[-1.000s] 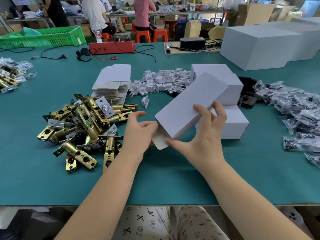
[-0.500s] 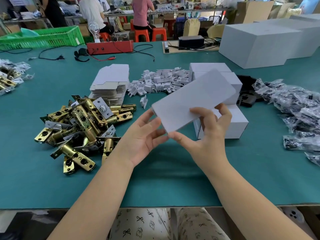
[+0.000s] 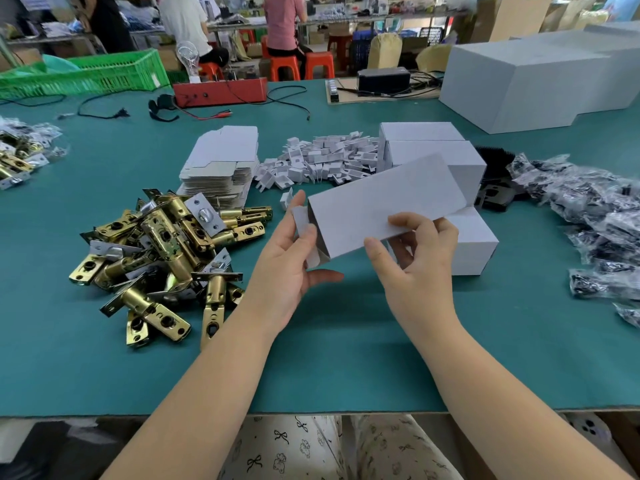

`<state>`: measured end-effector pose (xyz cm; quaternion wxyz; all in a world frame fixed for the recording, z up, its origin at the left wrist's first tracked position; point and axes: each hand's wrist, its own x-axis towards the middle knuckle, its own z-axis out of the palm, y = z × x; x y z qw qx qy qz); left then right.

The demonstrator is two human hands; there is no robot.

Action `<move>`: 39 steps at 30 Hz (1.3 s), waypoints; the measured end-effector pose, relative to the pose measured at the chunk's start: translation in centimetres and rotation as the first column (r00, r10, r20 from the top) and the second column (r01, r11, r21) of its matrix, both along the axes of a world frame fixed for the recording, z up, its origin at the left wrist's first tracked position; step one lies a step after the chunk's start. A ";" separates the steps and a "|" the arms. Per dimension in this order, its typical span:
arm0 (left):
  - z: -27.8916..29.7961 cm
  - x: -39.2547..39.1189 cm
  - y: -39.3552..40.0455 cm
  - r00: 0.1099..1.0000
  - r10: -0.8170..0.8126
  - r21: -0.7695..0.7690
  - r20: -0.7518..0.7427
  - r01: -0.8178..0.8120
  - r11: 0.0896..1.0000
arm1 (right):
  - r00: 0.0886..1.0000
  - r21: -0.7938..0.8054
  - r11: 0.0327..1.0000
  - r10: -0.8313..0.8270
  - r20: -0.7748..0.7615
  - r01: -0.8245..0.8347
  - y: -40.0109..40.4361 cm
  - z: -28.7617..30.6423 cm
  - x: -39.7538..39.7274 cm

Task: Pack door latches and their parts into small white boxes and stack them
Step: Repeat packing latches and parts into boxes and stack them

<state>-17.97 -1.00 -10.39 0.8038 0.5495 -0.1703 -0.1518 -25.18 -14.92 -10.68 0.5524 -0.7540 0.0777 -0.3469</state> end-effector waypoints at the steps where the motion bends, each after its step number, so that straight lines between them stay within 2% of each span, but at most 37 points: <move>1: 0.0 0.0 -0.1 1.000 0.020 0.015 -0.007 -0.020 1.000 | 1.000 -0.014 1.000 0.013 -0.005 -0.013 0.1 -0.1 0.0; 5: 0.2 0.2 -0.1 0.992 0.095 0.032 -0.084 -0.092 0.995 | 0.999 -0.119 0.992 0.042 -0.003 -0.042 0.7 -0.4 -0.3; 9: 0.3 0.4 0.2 0.986 0.099 -0.055 -0.132 -0.106 0.993 | 0.994 -0.152 0.985 0.091 0.057 -0.081 0.9 -0.5 -0.4; 12: 0.3 0.4 0.3 0.991 0.054 -0.079 -0.122 -0.064 0.995 | 0.992 -0.189 0.980 0.083 0.091 -0.065 0.9 -0.6 -0.4; 17: 0.4 0.3 0.5 0.993 -0.090 -0.005 -0.080 0.090 0.996 | 0.989 -0.118 0.988 0.106 0.101 -0.094 0.5 -0.3 -0.5; 23: 0.7 0.3 0.6 0.976 -0.113 -0.238 -0.184 0.067 0.969 | 0.985 -0.106 0.989 0.116 0.125 -0.103 1.0 -0.2 -0.5; 26: 0.6 0.5 0.8 0.975 -0.092 -0.283 -0.202 0.032 0.959 | 0.987 -0.131 0.987 0.109 0.118 -0.093 1.2 -0.4 -0.6; 29: 0.2 0.7 0.7 0.988 -0.037 -0.217 -0.148 0.004 0.976 | 0.991 -0.147 0.986 0.097 0.097 -0.082 1.1 -0.6 -0.7; 32: 0.2 0.6 0.7 0.999 -0.033 -0.093 -0.042 0.029 0.995 | 0.990 -0.078 0.992 0.109 0.092 -0.102 0.9 -0.3 -0.9; 35: 0.3 0.5 0.8 0.995 -0.075 0.006 0.073 0.074 0.997 | 0.990 0.017 0.993 0.115 0.087 -0.116 0.8 0.2 -0.7; 39: 0.3 0.4 1.3 0.974 -0.186 0.036 0.130 0.183 0.982 | 0.991 0.116 0.989 0.084 0.107 -0.096 -0.1 0.8 -0.4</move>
